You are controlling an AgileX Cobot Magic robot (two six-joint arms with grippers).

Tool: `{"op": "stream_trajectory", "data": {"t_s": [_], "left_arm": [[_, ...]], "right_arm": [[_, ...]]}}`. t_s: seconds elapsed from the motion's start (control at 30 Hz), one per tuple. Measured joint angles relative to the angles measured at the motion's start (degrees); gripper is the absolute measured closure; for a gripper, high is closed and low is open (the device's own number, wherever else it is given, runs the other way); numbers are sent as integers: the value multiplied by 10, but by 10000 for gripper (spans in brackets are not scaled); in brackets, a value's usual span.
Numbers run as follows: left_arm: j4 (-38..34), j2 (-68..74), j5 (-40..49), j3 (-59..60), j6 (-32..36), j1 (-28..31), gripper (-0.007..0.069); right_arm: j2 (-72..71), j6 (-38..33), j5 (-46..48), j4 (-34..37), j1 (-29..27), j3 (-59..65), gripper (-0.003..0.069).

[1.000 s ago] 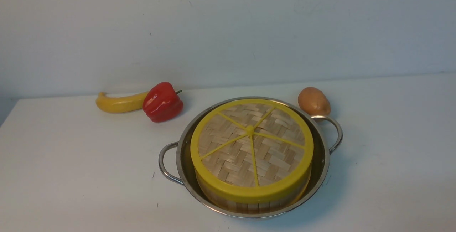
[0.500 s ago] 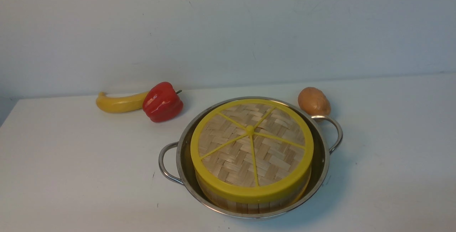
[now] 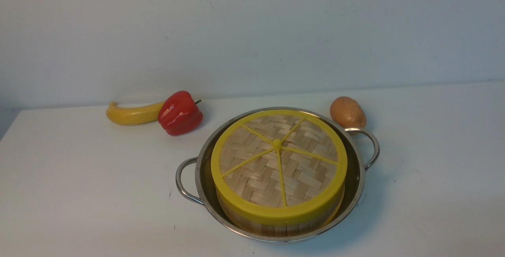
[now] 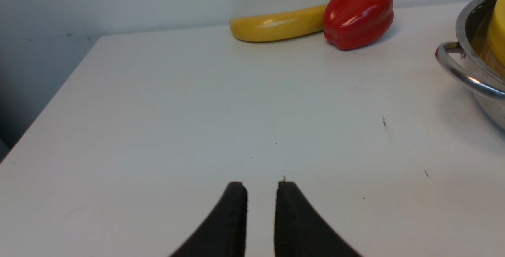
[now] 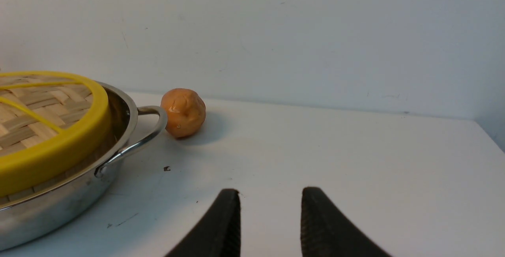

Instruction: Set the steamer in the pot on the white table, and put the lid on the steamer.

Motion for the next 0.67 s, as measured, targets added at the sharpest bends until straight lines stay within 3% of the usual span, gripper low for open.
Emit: {"op": "stream_trajectory", "data": {"t_s": [0.67], "left_arm": [[0, 0, 0, 0, 0, 0, 498]], "right_arm": [[0, 0, 0, 0, 0, 0, 420]]}}
